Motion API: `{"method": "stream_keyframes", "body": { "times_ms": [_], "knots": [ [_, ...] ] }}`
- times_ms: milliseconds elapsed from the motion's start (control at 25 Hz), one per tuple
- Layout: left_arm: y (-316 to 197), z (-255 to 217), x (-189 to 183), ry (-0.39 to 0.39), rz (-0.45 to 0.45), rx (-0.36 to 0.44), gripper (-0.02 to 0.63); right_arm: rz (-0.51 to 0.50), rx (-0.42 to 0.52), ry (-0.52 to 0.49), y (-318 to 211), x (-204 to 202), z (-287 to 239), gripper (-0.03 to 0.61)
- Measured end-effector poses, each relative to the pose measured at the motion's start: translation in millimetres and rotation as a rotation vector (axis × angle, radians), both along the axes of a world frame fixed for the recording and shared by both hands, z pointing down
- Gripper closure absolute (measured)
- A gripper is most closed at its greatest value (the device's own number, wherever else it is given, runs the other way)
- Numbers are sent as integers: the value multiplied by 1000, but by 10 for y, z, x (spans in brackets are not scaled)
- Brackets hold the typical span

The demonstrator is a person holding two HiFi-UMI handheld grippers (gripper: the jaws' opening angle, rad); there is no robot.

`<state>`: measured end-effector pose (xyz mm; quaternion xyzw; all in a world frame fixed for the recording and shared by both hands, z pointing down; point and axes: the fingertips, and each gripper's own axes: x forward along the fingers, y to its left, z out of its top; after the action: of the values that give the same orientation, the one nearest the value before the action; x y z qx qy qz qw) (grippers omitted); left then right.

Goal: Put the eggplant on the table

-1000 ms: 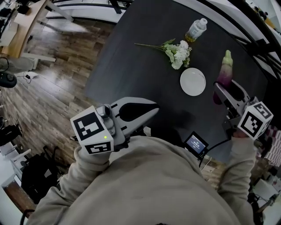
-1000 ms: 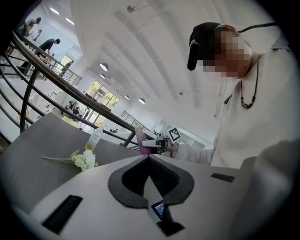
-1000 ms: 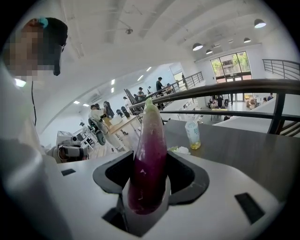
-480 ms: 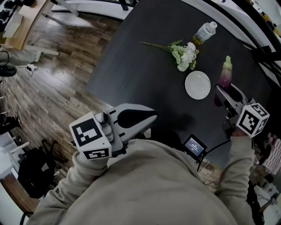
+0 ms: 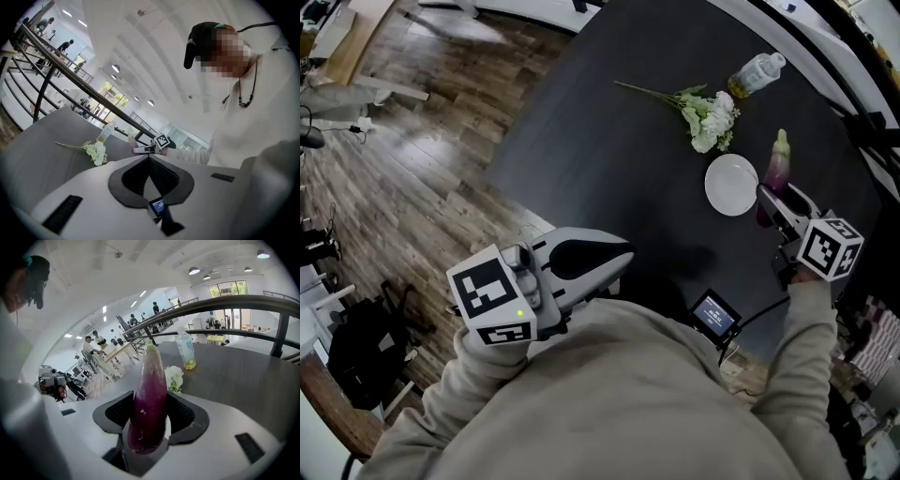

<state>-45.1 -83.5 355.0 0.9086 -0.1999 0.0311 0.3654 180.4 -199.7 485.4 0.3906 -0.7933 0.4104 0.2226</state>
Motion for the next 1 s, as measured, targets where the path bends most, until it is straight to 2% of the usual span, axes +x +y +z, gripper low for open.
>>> {"method": "stream_keyframes", "body": {
  "times_ms": [480,720,1000],
  "knots": [
    [66,117,-109,-2,-24,-30,607,-12,-100,107,41,136,787,348],
    [89,141,-96,-6,-27,-37,607,-5,-151,108,41,179,1108,348],
    [114,130,-138,-13,-51,-32,607,-25,-201,168,81,233,1487,348]
  ]
}}
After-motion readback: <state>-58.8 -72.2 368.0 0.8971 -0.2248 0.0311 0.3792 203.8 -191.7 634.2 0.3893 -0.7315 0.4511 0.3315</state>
